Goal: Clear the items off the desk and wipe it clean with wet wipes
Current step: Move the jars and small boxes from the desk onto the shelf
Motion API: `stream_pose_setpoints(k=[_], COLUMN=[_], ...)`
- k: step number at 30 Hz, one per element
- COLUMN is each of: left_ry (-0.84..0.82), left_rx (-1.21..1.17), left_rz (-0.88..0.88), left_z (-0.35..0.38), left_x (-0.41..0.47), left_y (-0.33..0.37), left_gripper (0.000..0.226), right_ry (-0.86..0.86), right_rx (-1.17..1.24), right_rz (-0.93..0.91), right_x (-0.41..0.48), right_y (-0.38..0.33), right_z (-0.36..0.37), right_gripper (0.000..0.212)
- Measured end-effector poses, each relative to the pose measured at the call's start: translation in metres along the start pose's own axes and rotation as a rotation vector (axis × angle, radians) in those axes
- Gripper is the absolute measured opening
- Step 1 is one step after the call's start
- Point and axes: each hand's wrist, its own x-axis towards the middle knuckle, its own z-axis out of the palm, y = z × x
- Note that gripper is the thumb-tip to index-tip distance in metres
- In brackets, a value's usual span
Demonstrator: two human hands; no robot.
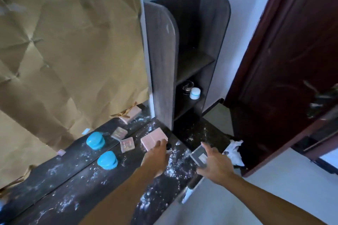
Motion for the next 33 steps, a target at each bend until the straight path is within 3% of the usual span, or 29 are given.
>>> stream_pose_setpoints(k=[6, 12, 18, 26, 33], left_ry=[0.114, 0.186, 0.214, 0.216, 0.237], left_rx=[-0.083, -0.106, -0.117, -0.157, -0.172], left_rz=[0.043, 0.016, -0.001, -0.076, -0.186], left_z=[0.005, -0.01, -0.01, -0.01, -0.011], left_x=[0.038, 0.08, 0.13, 0.201, 0.218], left_y=[0.094, 0.132, 0.14, 0.133, 0.118], left_gripper=[0.035, 0.038, 0.036, 0.035, 0.037], right_ry=[0.114, 0.256, 0.406, 0.467, 0.476], right_rx=[0.118, 0.145, 0.125, 0.08, -0.102], right_rz=[0.054, -0.022, -0.159, -0.364, -0.364], right_x=[0.009, 0.056, 0.129, 0.251, 0.32], right_y=[0.084, 0.107, 0.088, 0.018, -0.017], right_z=[-0.057, -0.115, -0.177, -0.231, -0.242], right_gripper=[0.083, 0.08, 0.077, 0.065, 0.049])
